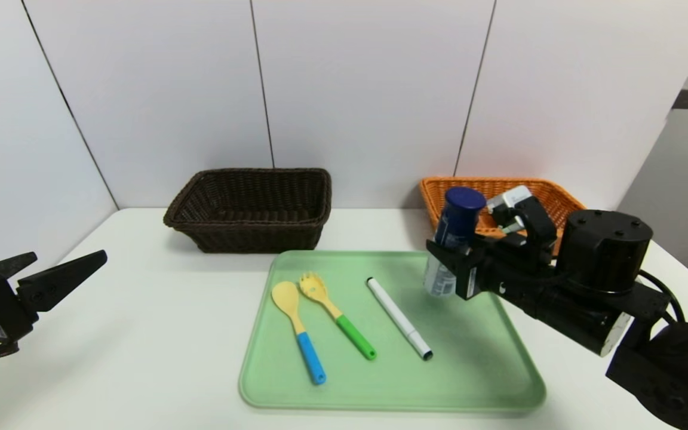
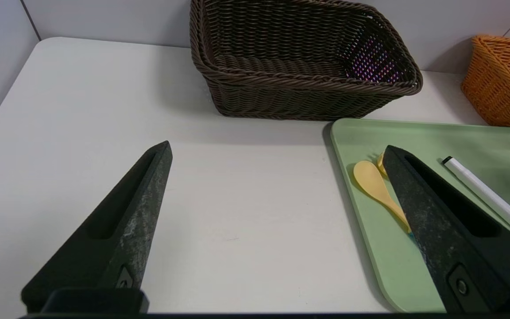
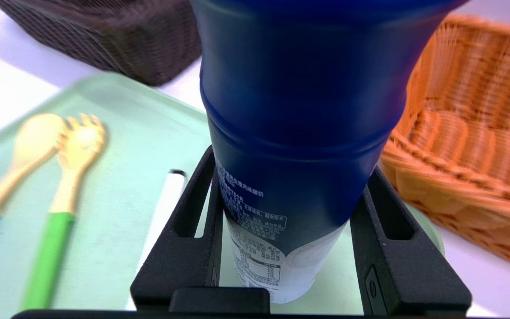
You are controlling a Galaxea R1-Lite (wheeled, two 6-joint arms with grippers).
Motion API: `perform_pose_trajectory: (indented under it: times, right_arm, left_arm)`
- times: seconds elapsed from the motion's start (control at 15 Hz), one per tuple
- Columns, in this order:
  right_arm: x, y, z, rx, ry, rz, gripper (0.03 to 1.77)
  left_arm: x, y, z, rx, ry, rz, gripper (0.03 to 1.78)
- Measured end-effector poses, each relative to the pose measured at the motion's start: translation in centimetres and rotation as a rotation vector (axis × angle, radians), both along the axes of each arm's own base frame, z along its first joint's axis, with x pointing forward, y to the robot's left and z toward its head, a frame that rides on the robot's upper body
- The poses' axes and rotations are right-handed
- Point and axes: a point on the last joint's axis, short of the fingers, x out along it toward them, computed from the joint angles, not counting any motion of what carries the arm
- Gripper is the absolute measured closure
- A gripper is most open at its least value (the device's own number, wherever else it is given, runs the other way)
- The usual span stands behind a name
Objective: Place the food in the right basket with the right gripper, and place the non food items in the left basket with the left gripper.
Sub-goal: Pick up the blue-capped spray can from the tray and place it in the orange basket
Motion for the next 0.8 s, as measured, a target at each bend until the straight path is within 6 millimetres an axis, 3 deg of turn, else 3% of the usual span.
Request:
perform_pose_trajectory:
  times: [0.2,0.47,0.6,0.8]
  right_arm:
    - [-0.9,-0.8,4.0,0.023,-0.027,-0.009,1.00]
    - [1.5,-5.0,10.0,0.049,-0.098,-0.172,1.00]
    - [3.1,-6.9,11.7,0.043,-0.092,-0.247,1.00]
    - [5.6,-8.7,12.4,0.025,-0.065,-0.318,1.00]
  left_arm:
    - [-0.1,0.0,0.0,0.001,-0.003,-0.002,0.12]
    - [-0.3,0.0,0.1,-0.001,-0.011,-0.001,0.12]
    - [-0.4,0.0,0.0,-0.001,-0.011,-0.003,0.12]
    - [0.1,0.0,0.0,-0.008,-0.007,-0.003,0.12]
